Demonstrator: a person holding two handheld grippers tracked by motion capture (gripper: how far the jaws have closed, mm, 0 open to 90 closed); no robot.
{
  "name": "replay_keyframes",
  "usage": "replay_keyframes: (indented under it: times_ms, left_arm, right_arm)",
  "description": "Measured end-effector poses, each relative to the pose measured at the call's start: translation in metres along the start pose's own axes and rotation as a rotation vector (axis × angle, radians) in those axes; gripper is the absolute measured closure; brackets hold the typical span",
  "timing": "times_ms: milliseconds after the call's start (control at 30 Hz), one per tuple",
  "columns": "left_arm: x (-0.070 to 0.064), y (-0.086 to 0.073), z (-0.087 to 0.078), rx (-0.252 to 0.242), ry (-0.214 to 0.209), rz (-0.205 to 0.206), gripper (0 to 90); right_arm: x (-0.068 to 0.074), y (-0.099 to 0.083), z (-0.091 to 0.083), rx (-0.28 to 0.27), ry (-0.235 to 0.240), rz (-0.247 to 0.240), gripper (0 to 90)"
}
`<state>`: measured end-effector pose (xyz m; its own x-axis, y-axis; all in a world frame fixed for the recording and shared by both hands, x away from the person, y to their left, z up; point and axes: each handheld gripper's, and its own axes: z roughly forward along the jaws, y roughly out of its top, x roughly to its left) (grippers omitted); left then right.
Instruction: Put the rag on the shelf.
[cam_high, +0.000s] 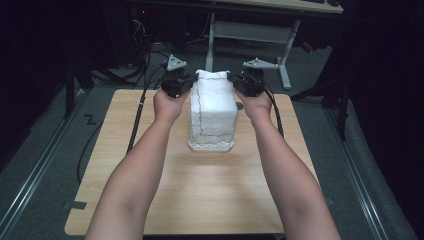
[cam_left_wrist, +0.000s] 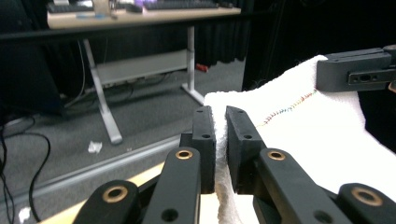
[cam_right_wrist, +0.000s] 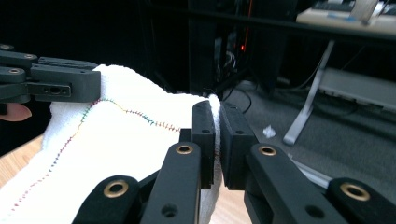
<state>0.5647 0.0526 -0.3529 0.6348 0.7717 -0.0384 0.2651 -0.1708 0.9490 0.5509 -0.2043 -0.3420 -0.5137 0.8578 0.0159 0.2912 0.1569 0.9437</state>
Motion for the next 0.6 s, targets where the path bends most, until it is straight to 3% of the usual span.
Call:
replay_keyframes:
  times_ms: [100,233,300,367,433,500,600]
  left_arm:
    - [0.005,-0.014,0.007,0.045,-0.012,-0.014,82.3]
    - [0.008,-0.026,0.012,0.091,-0.032,-0.030,81.4]
    - [0.009,-0.033,0.016,0.133,-0.032,-0.019,77.0]
    - [0.013,-0.037,0.015,0.135,-0.024,-0.032,68.8]
    - [0.016,-0.037,0.013,0.132,-0.028,-0.053,64.1]
    - [0.020,-0.037,0.007,0.102,-0.024,-0.085,63.1]
    - [0.022,-0.033,0.000,0.090,-0.009,-0.085,61.6]
  right_arm:
    - [-0.001,-0.009,0.011,0.043,0.012,-0.010,85.5]
    - [-0.001,-0.014,0.015,0.055,0.012,-0.011,85.3]
    - [-0.001,-0.019,0.018,0.075,0.012,-0.001,78.7]
    - [-0.001,-0.020,0.020,0.106,-0.001,0.021,74.2]
    - [-0.001,-0.020,0.020,0.107,-0.006,0.009,72.9]
    - [-0.001,-0.018,0.017,0.099,-0.022,-0.010,70.6]
    - [-0.005,-0.015,0.010,0.099,-0.034,-0.012,67.9]
